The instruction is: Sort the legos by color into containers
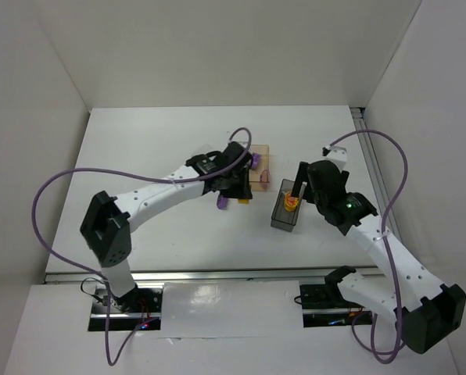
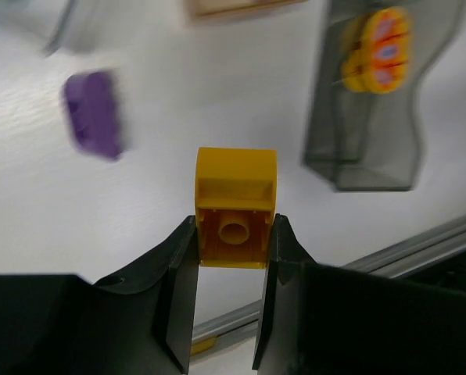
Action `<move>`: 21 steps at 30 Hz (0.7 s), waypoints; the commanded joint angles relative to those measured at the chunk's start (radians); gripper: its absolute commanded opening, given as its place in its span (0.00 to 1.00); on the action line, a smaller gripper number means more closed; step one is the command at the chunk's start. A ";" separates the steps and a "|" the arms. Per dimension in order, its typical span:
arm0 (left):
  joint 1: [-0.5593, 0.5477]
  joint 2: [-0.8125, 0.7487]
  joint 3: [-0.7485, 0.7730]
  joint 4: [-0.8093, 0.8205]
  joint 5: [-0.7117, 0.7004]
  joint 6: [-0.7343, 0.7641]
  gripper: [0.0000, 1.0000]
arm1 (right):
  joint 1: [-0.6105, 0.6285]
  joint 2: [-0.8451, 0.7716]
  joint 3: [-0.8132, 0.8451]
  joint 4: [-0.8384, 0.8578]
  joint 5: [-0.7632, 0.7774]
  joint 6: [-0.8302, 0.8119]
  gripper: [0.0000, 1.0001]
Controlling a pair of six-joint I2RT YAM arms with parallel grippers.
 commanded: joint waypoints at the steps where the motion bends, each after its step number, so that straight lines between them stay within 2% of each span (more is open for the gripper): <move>1: -0.049 0.147 0.151 -0.004 0.052 0.032 0.21 | -0.015 -0.055 0.056 -0.046 0.065 0.030 0.91; 5: -0.095 0.294 0.367 -0.004 0.098 0.043 0.21 | -0.015 -0.102 0.106 -0.072 0.120 0.024 0.91; 9: -0.106 0.431 0.505 -0.014 0.161 0.052 0.25 | -0.025 -0.112 0.146 -0.126 0.175 0.006 0.94; 10: -0.106 0.446 0.522 -0.014 0.161 0.052 0.40 | -0.025 -0.112 0.158 -0.135 0.176 0.006 0.94; 12: -0.106 0.467 0.547 -0.014 0.172 0.052 0.60 | -0.025 -0.122 0.159 -0.135 0.176 0.006 0.94; 13: -0.106 0.468 0.547 -0.014 0.182 0.061 0.67 | -0.025 -0.133 0.159 -0.135 0.176 0.006 0.94; 14: -0.106 0.451 0.547 -0.024 0.182 0.061 0.80 | -0.025 -0.133 0.159 -0.135 0.176 0.006 0.94; 15: -0.106 0.451 0.547 -0.024 0.182 0.061 0.87 | -0.025 -0.133 0.159 -0.135 0.176 0.006 0.94; 18: -0.106 0.389 0.515 -0.036 0.132 0.079 0.89 | -0.025 -0.133 0.149 -0.126 0.176 0.006 0.94; 20: -0.106 0.324 0.481 -0.045 0.080 0.079 0.83 | -0.025 -0.133 0.149 -0.106 0.165 0.006 0.94; 21: -0.095 0.296 0.443 -0.074 0.057 0.079 0.76 | -0.025 -0.133 0.149 -0.106 0.156 0.006 0.94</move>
